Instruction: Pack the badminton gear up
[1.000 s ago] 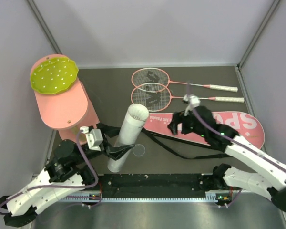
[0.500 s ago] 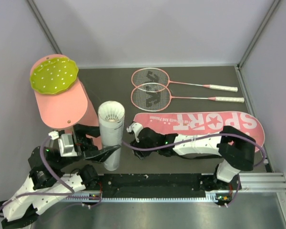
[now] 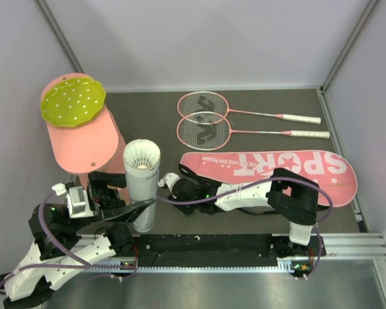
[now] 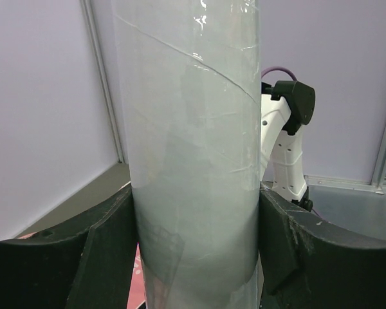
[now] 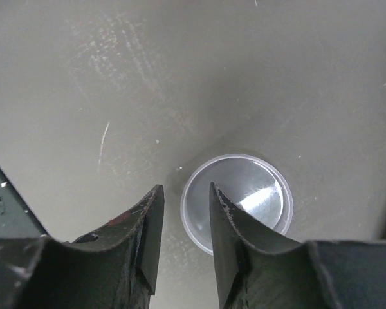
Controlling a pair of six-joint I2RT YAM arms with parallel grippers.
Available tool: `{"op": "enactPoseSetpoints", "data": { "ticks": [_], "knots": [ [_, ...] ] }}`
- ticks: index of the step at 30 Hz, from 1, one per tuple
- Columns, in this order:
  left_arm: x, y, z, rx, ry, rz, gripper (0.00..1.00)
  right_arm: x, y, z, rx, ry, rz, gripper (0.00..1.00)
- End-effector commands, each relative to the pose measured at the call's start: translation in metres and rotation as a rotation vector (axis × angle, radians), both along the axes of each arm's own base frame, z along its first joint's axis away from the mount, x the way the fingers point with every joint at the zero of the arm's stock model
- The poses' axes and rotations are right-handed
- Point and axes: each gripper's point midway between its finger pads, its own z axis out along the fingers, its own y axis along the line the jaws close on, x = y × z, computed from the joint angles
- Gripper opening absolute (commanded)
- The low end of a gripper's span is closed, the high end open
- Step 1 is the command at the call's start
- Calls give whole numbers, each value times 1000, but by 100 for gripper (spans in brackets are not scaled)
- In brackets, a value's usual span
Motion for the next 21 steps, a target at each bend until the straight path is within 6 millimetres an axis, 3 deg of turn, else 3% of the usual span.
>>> {"op": "enactPoseSetpoints", "data": {
  "ticks": [1,4,6,9,10,13,16,20,21],
  "knots": [
    [-8,14,24,-69,-49,8,0,5,3,-4,-55,-65,-13,31],
    [-6,13,23,-66,-44,12,0,7,-4,-10,-82,-70,-49,21],
    [-7,12,22,-63,-45,7,0,8,-9,-14,-85,-73,-68,19],
    [-5,11,19,-55,-42,13,0,9,-14,-9,-74,-85,-87,6],
    [-5,11,18,-51,-40,15,0,11,-13,2,-44,-89,-98,0],
    [1,10,13,-45,-23,37,0,10,-17,19,33,-63,-124,0],
    [12,6,1,-29,13,69,0,14,-23,53,202,-15,-140,0],
    [24,4,-10,-8,59,118,0,20,-47,112,439,77,-152,0],
    [28,4,-13,1,69,132,0,35,-60,121,484,82,-201,0]
  ]
}}
